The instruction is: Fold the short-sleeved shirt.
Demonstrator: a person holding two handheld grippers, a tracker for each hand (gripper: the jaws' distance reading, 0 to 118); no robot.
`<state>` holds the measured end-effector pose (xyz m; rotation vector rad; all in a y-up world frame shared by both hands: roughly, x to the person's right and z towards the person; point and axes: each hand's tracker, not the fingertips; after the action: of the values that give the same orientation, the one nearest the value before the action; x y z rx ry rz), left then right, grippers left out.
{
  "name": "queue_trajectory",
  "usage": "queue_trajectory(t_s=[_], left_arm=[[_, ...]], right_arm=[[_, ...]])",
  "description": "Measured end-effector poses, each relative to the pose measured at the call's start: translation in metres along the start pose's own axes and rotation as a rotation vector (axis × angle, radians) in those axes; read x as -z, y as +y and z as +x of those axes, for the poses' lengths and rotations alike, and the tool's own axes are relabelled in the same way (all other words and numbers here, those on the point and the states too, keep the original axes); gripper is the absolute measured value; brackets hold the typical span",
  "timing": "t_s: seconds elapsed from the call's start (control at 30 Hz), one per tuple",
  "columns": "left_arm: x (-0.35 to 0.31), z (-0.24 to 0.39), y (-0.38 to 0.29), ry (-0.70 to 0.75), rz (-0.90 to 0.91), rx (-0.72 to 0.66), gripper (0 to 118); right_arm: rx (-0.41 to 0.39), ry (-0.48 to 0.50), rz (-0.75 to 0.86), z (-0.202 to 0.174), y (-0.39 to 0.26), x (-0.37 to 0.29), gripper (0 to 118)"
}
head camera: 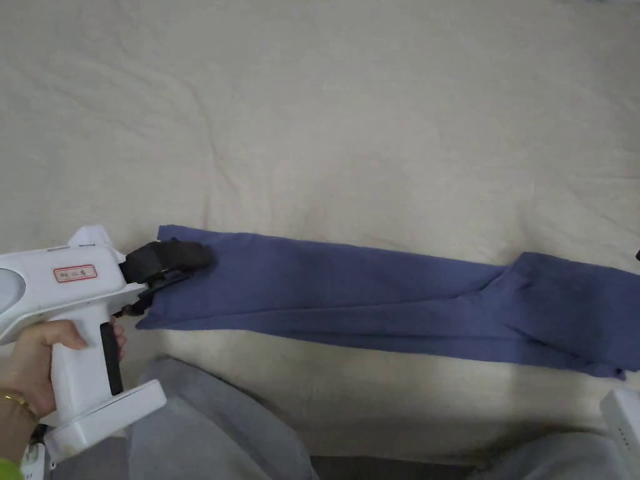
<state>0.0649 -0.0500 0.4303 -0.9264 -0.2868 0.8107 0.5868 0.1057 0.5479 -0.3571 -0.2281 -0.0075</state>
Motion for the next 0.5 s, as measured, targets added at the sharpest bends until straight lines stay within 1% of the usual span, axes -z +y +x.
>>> queue_trajectory(t_s=[0.07,0.1,0.13,0.17,0.23,0.27,0.37,0.4,0.5], left_arm=[[0.005,0.007,-0.002,0.009,0.007,0.041,82],[0.006,0.009,-0.003,0.017,0.005,0.049,68],[0.007,0.013,-0.004,0.039,0.001,0.057,29],[0.008,0.015,-0.004,0.072,0.001,0.067,11],[0.017,0.017,-0.001,0.182,-0.034,0.095,9],[0.018,0.021,-0.002,0.151,-0.031,0.084,10],[0.013,0.031,0.01,0.224,-0.031,0.109,9],[0.009,0.041,0.011,0.25,-0.031,0.153,9],[-0.006,0.085,0.013,0.305,0.014,0.351,9]], right_arm=[[-0.006,-0.008,-0.009,0.0,-0.001,0.0,1],[-0.009,-0.005,-0.011,-0.002,0.001,-0.003,1],[-0.009,-0.005,-0.014,-0.003,0.001,-0.004,1],[-0.01,-0.006,-0.016,-0.003,0.001,-0.004,1],[-0.012,-0.005,-0.019,-0.002,0.0,-0.005,1],[-0.01,-0.004,-0.021,-0.001,0.0,-0.005,1],[-0.007,0.002,-0.021,0.001,-0.001,-0.006,1],[-0.008,0.005,-0.019,0.001,-0.001,-0.007,1],[-0.007,0.015,-0.011,0.003,0.0,-0.009,1]])
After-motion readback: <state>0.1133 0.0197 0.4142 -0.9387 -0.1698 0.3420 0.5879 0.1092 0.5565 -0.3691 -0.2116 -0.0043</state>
